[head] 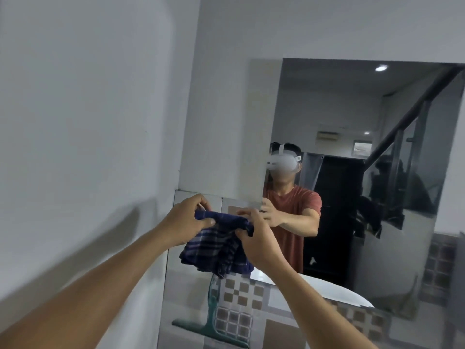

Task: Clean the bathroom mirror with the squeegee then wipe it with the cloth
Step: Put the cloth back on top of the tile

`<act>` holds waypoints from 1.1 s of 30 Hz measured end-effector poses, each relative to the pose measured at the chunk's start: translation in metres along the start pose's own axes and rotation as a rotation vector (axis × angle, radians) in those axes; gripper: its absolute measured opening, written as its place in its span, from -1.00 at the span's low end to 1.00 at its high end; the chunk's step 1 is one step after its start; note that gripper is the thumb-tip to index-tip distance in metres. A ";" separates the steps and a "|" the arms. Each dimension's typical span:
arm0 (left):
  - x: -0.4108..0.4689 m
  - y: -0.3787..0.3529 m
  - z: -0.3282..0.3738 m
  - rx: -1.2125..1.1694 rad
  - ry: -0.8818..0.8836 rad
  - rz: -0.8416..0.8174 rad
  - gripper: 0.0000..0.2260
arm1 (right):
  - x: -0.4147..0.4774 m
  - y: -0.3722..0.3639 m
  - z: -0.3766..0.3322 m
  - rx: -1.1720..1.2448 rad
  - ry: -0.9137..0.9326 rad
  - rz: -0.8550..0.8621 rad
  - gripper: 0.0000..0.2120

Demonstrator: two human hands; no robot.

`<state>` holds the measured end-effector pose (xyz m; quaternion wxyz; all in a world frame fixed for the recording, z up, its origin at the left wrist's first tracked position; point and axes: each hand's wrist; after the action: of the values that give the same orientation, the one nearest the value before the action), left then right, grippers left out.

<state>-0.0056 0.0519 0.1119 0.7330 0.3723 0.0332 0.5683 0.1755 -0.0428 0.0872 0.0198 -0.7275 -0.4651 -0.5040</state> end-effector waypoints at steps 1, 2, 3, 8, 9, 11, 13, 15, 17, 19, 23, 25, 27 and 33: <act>0.003 0.001 -0.005 -0.008 0.004 0.024 -0.84 | 0.005 -0.007 0.002 -0.010 0.013 -0.003 -0.59; 0.006 0.002 -0.008 -0.006 -0.002 0.053 -0.82 | 0.010 -0.014 0.005 -0.033 0.042 -0.015 -0.56; 0.011 0.003 -0.011 0.004 -0.019 0.089 -0.80 | 0.017 -0.020 0.007 -0.069 0.076 -0.043 -0.55; 0.048 0.009 -0.018 0.077 -0.147 0.270 -0.81 | 0.058 -0.035 0.018 -0.238 0.184 -0.092 -0.66; 0.057 0.008 -0.019 0.100 -0.167 0.292 -0.83 | 0.066 -0.038 0.020 -0.274 0.205 -0.087 -0.66; 0.072 0.006 -0.025 0.155 -0.197 0.328 -0.83 | 0.079 -0.044 0.026 -0.385 0.251 -0.105 -0.65; 0.083 0.003 -0.032 0.203 -0.192 0.347 -0.80 | 0.088 -0.048 0.033 -0.547 0.314 -0.175 -0.63; 0.089 -0.001 -0.039 0.242 -0.193 0.359 -0.79 | 0.094 -0.049 0.040 -0.681 0.376 -0.256 -0.58; 0.090 -0.004 -0.043 0.273 -0.209 0.366 -0.78 | 0.094 -0.047 0.044 -0.746 0.422 -0.296 -0.56; 0.088 -0.005 -0.044 0.294 -0.213 0.335 -0.76 | 0.090 -0.047 0.045 -0.771 0.452 -0.298 -0.60; 0.081 -0.006 -0.042 0.482 -0.176 0.382 -0.72 | 0.089 -0.050 0.044 -0.811 0.461 -0.313 -0.65; 0.077 -0.006 -0.040 0.549 -0.184 0.447 -0.71 | 0.092 -0.051 0.043 -0.785 0.440 -0.357 -0.64; 0.074 -0.006 -0.041 0.554 -0.179 0.440 -0.69 | 0.094 -0.050 0.041 -0.729 0.409 -0.379 -0.57; 0.070 -0.007 -0.051 0.530 -0.118 0.375 -0.69 | 0.097 -0.051 0.042 -0.595 0.374 -0.364 -0.59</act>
<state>0.0003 0.1373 0.0975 0.4939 0.5819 0.0682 0.6425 0.1757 0.0712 0.1171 -0.1971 -0.5027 -0.4085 -0.7359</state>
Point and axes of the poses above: each hand's wrist, its own x-axis towards the middle knuckle, its own y-axis out of the back of the hand, z = x × y, and after that the axes turned 15 degrees about y, right-handed
